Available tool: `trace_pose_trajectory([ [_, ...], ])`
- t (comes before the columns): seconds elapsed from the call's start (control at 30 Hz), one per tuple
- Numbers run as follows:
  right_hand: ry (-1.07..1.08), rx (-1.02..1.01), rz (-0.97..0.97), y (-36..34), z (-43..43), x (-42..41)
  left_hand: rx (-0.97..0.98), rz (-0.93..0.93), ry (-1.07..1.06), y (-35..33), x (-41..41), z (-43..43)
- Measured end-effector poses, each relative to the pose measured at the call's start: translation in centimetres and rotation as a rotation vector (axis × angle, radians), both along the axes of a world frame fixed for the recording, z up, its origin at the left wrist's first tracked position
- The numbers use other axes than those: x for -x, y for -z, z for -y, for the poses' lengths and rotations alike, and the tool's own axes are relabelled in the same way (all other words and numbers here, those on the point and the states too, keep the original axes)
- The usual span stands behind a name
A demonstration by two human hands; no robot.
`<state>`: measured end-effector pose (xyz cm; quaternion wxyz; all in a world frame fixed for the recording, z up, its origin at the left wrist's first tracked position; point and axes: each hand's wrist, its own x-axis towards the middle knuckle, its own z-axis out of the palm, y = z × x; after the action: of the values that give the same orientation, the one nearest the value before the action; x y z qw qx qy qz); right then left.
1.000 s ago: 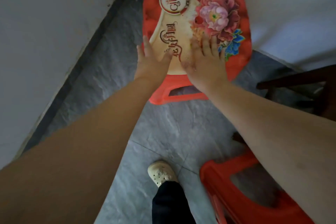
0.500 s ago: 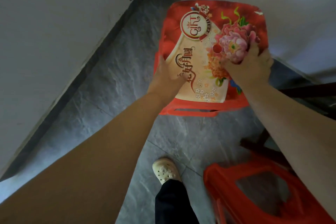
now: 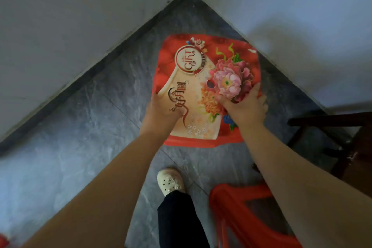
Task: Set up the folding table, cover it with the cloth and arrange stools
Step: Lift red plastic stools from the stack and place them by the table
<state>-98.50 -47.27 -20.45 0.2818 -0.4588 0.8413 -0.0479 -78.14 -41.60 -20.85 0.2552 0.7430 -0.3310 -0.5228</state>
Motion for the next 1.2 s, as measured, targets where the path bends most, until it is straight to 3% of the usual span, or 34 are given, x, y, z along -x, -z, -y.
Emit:
trace_pose_trajectory([
  [0.3, -0.317, 0.063, 0.345, -1.1, -15.3, -10.6, 0.002, -0.028, -0.317, -2.2, -10.2, -23.7],
  [0.5, -0.457, -0.021, 0.419, -1.0, -27.9, -14.7, 0.012, -0.024, -0.494, -3.1, -12.5, -40.0],
  [0.77, -0.741, -0.035, 0.315, -1.4, -43.4, -13.2, -0.094, 0.010, -0.668, -2.2, -9.1, -57.0],
  [1.2, -0.873, -0.114, 0.206, -1.0, -56.9, -4.7, -0.152, -0.057, -0.737, -1.1, 1.1, -72.5],
])
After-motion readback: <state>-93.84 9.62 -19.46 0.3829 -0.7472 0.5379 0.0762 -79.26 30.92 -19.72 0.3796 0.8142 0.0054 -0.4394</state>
